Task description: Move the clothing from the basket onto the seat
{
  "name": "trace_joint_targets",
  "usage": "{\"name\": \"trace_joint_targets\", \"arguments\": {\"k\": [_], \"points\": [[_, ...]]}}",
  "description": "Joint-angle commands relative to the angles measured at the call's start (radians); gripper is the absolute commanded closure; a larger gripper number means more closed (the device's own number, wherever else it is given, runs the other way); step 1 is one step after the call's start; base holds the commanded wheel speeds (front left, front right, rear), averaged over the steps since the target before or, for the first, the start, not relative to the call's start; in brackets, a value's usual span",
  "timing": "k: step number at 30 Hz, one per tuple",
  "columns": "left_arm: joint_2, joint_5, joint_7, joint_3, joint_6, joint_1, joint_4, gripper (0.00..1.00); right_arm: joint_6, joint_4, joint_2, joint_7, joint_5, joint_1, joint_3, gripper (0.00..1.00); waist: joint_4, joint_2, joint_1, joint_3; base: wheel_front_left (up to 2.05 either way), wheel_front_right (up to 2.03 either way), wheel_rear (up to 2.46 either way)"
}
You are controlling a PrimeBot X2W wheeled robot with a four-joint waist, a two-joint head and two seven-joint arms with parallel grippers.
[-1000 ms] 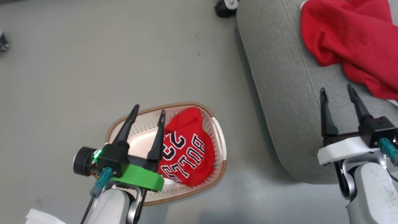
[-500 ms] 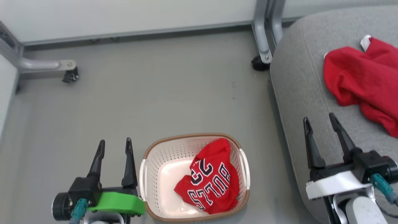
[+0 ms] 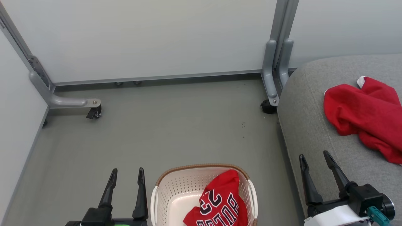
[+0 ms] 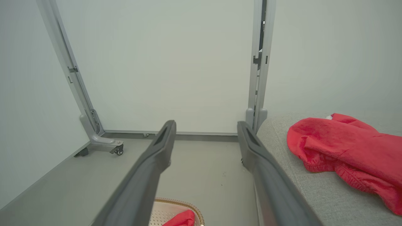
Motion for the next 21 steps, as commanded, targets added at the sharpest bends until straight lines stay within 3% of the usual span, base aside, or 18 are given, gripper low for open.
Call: {"name": "trace_joint_targets", "arguments": {"k": [1,21], "points": [[0.001,-0.014,0.001,-0.003,0.006,0.023,0.007,0.0,-0.001,0.005,0.0,-0.003,0.0,0.019,0.003,0.0,-0.005,0.0,0.0001,-0.04,0.0,0.0,0.0],[0.001,0.019,0.001,-0.006,0.021,0.035,0.027,0.0,-0.001,0.021,0.016,-0.003,0.008,0.042,0.016,0.0,-0.025,0.0,0.0001,-0.073,0.0,0.0,0.0]]}}
